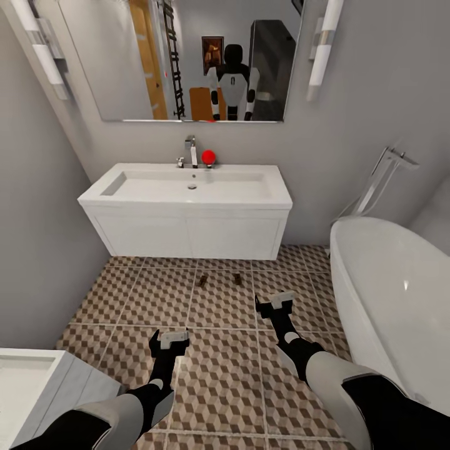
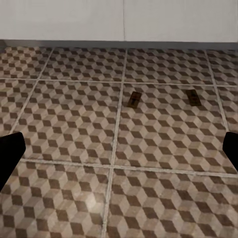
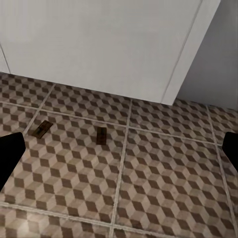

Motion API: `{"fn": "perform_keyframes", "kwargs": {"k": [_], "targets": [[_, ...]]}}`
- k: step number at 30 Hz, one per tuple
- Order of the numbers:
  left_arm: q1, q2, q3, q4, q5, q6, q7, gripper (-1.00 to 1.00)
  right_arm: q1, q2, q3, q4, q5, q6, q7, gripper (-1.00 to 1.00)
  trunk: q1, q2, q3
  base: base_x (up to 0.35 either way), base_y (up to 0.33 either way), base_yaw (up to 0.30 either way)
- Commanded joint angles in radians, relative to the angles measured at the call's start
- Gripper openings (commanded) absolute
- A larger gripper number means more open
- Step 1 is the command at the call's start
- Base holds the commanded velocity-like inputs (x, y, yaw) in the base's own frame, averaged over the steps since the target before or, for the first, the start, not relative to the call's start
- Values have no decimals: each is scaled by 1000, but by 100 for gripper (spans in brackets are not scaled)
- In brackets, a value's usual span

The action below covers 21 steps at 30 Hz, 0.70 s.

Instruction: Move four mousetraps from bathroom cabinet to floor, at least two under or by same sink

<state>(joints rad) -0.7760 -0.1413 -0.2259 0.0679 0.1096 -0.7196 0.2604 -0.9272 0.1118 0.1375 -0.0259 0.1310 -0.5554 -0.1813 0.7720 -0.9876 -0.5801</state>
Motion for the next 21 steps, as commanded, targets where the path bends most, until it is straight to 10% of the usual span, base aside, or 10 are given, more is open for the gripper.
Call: {"fn": "perform_keyframes", "kwargs": {"k": [1,21], "targets": [[-2,-1,-9,4,10,-6,0,100,-1,0,4,1,10,0,-10,100,-4,7,2,0,0,0],[-2,-1,-9,4,10,-6,0,100,-1,0,4,1,10,0,-10,100,-81,147,65,0,0,0]]}}
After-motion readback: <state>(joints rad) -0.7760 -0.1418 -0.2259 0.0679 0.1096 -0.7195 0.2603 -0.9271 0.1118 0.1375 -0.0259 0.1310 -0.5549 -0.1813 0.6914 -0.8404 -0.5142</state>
